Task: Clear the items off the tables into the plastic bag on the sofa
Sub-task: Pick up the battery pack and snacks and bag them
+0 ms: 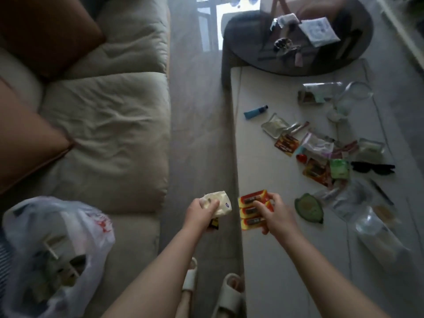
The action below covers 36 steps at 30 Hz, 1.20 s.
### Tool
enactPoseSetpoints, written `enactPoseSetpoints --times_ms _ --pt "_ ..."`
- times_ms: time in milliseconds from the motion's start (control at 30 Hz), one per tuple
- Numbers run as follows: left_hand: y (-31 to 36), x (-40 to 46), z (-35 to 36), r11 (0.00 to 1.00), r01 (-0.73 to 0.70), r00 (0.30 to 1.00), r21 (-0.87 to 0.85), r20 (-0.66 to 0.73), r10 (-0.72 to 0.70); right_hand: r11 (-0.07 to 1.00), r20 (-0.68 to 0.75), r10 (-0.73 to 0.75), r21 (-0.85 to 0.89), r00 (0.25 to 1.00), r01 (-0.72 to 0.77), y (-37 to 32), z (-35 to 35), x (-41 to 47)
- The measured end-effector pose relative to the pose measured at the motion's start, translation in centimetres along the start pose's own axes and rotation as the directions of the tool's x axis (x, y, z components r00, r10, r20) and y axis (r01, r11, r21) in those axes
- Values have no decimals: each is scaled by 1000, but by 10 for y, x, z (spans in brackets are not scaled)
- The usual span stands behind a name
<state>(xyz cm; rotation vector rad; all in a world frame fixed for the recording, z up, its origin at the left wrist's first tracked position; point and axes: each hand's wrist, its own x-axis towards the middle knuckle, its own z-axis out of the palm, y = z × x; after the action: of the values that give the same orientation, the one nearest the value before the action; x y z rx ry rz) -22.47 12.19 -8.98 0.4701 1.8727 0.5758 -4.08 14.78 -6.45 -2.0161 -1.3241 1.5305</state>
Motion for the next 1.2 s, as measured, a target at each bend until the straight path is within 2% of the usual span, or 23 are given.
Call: enactPoseSetpoints --times_ms 100,233,367,667,867,1033,1100,1200 --pt "-3 -5 -48 995 -29 997 -99 -80 21 995 113 -63 -66 992 71 -29 32 -5" --pt "-19 -11 -116 987 -36 977 -156 -211 2 984 228 -147 -64 963 165 -70 89 -15" --pt "-46 -20 -190 971 -21 960 -240 -277 -48 977 342 -146 -100 928 191 -105 159 -35" --pt "-142 -31 -340 911 51 845 -410 -469 -258 902 483 -157 -285 862 324 -145 331 -99" --pt "-191 -29 -389 909 179 811 -377 -466 -353 793 544 -118 -452 831 408 -152 408 -124" --pt "-221 -18 -409 886 295 830 -358 -363 -423 672 557 -53 -594 829 442 -148 450 -130" --pt "-231 -11 -415 897 309 834 -316 -363 -416 623 577 -39 -625 816 471 -144 463 -128" --pt "-238 -1 -421 916 306 851 -260 -357 -386 670 603 -31 -579 797 464 -140 479 -124"
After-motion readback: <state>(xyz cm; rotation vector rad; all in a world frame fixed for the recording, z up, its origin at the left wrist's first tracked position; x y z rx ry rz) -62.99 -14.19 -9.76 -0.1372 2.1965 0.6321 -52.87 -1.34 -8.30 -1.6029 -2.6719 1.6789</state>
